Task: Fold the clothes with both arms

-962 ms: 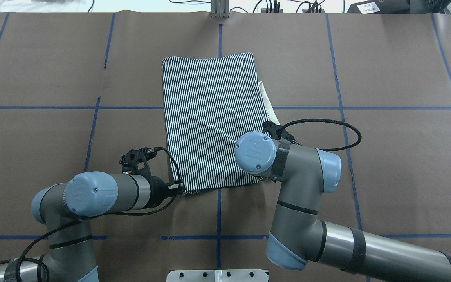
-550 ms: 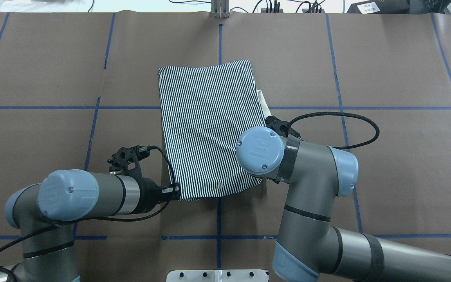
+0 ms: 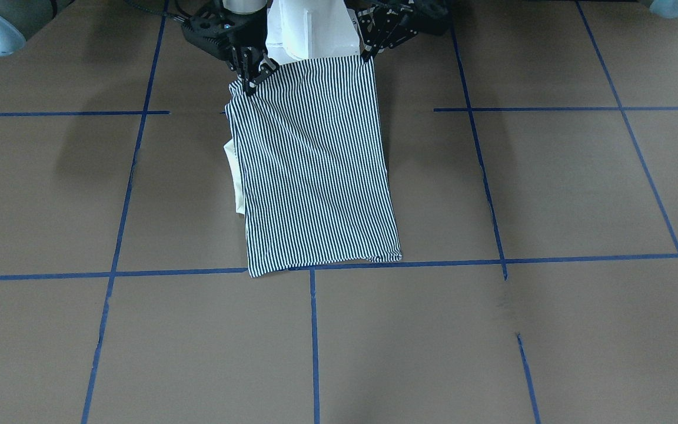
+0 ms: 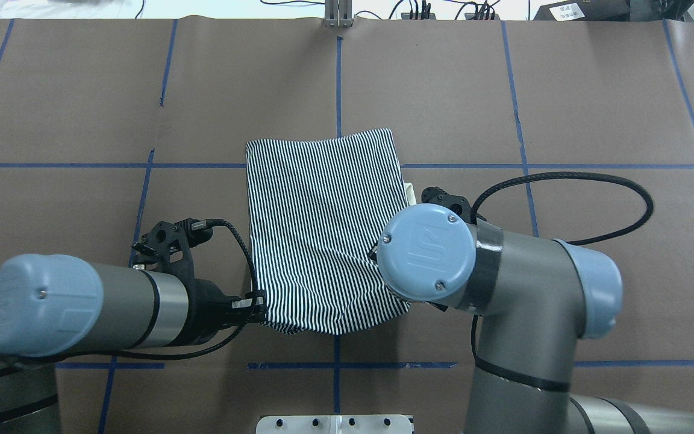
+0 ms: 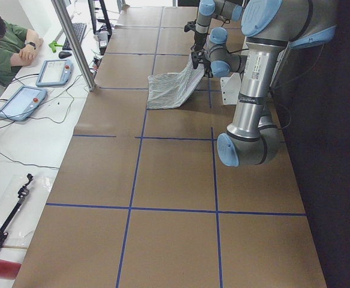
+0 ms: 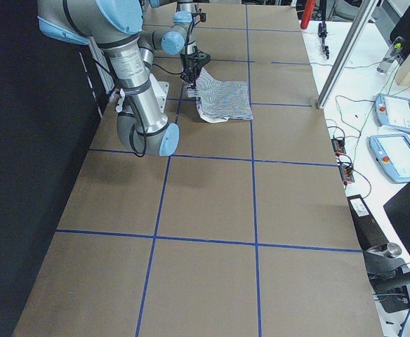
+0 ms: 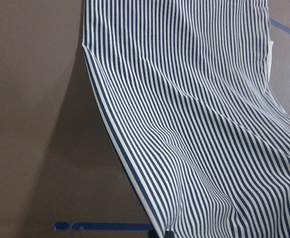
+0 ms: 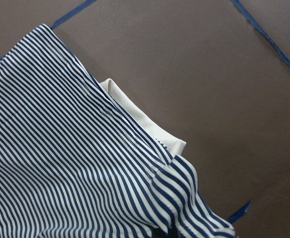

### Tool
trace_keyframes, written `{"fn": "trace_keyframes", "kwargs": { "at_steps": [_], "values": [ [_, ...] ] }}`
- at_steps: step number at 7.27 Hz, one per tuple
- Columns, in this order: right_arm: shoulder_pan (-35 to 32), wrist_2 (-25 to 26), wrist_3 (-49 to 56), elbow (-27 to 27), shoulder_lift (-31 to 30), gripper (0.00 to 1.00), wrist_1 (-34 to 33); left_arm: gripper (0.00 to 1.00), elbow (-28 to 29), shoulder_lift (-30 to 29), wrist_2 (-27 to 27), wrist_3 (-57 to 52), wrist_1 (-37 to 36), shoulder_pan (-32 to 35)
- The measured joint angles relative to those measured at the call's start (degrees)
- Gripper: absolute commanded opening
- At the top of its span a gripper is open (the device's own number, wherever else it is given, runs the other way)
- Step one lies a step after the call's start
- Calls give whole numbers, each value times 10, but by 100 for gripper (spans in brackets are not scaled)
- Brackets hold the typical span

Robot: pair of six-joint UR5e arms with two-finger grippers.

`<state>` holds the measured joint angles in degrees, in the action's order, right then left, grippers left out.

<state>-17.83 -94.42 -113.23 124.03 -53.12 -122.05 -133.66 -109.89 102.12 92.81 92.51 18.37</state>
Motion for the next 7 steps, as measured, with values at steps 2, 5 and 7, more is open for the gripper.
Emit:
{"fn": "trace_keyframes", "kwargs": {
  "at_steps": [2,5,7],
  "values": [
    [-1,4,10,-18,9,0,-4,0,31,-29,-1,-2,-26,8],
    [-45,7,44,-105,22,0,76,0,94,-54,-3,-47,-29,53],
    [-67,7,54,-183,38,0,138,0,159,-81,-1,-89,-17,95]
  ]
}}
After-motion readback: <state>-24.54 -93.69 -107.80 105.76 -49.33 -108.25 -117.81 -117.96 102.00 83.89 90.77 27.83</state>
